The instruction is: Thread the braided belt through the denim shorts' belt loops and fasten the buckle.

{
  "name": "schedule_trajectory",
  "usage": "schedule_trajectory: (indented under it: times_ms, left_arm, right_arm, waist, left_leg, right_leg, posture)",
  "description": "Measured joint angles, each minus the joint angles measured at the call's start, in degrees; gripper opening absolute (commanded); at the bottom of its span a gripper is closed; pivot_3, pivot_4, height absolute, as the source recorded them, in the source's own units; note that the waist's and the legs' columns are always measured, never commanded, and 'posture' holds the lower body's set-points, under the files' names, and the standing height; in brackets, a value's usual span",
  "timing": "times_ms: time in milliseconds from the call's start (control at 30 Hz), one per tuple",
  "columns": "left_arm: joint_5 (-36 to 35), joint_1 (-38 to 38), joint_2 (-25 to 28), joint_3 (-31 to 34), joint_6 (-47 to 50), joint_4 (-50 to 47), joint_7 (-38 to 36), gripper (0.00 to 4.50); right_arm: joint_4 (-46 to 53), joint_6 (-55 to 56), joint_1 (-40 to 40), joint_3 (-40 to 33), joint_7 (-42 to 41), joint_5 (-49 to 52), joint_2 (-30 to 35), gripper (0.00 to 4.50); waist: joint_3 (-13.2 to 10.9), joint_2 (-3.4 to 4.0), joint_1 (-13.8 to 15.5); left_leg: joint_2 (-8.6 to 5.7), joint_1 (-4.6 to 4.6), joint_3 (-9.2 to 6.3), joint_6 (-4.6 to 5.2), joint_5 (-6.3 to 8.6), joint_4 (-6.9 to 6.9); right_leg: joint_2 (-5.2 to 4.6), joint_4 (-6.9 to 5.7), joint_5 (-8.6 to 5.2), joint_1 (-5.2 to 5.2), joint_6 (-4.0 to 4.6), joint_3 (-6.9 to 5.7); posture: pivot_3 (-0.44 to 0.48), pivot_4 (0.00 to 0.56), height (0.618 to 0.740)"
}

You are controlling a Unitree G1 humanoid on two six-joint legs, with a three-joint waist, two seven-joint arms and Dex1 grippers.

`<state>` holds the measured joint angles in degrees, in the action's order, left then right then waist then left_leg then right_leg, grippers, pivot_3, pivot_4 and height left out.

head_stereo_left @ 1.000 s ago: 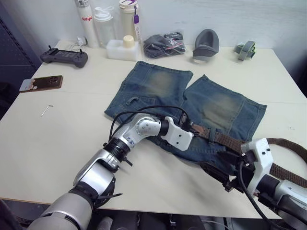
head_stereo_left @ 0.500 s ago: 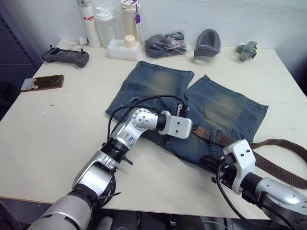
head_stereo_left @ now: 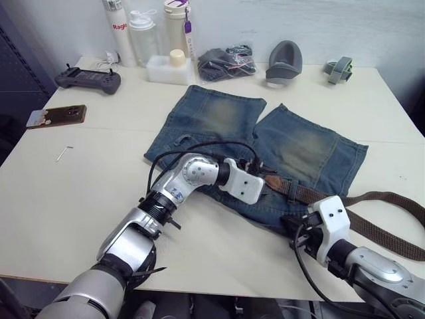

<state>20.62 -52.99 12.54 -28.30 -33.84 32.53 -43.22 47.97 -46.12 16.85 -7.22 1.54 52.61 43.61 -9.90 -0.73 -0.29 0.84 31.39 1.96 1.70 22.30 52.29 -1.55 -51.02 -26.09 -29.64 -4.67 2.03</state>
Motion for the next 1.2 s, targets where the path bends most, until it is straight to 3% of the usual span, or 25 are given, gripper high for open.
schedule_trajectory:
  times_ms: [567, 700, 800, 1033, 1200]
  left_arm:
    - [7.6, -5.4, -4.2, -3.8, -1.2, 6.8, 6.6, 2.59]
    - [9.6, -6.9, -6.1, -4.8, -0.2, 9.9, 8.6, 1.49]
    - [9.7, -6.9, -6.3, -5.3, -0.2, 11.0, 8.6, 0.16]
    - [9.0, -6.8, -4.5, -5.2, -0.9, 9.2, 8.4, 0.06]
    - [7.2, -6.5, -0.4, -3.6, 1.0, 2.9, 5.4, 0.06]
  right_arm:
    - [1.0, -2.6, -0.3, -0.1, -0.1, -3.1, -3.8, 0.00]
    - [1.1, -3.0, -0.7, 0.0, -0.2, -3.7, -4.9, 0.00]
    - [1.2, -3.3, -0.7, 0.0, -0.3, -4.2, -5.1, 0.00]
    - [1.2, -4.2, -1.6, 0.2, -1.4, -5.3, -5.9, 0.00]
    - [0.9, -5.4, -3.0, 0.4, -2.2, -5.8, -6.3, 0.00]
  waist:
    - [0.5, -0.52, 0.1]
    - [0.5, -0.55, 0.0]
    - [0.5, -0.55, 0.0]
    - [0.5, -0.54, -0.1]
    - [0.5, -0.53, -0.5]
  left_leg:
    - [0.00, 0.00, -0.01, 0.03, 0.02, -0.01]
    - [0.00, 0.00, 0.00, 0.03, 0.02, -0.01]
    - [0.00, 0.00, 0.00, 0.03, 0.03, -0.01]
    - [0.00, 0.00, 0.00, 0.02, 0.03, -0.01]
    - [0.01, 0.01, 0.00, 0.01, 0.02, -0.01]
  right_leg:
    - [-0.02, 0.02, 0.00, 0.01, 0.00, -0.01]
    - [-0.02, 0.01, -0.01, 0.01, 0.00, -0.01]
    - [-0.02, 0.00, -0.01, -0.01, 0.01, -0.01]
    - [-0.02, -0.03, -0.01, -0.03, 0.02, 0.01]
    - [-0.04, -0.08, -0.03, -0.05, 0.06, 0.00]
  posture:
    - [0.000, 0.150, 0.656]
    - [0.000, 0.150, 0.656]
    - [0.000, 0.150, 0.656]
    - [0.000, 0.150, 0.656]
    - [0.000, 0.150, 0.656]
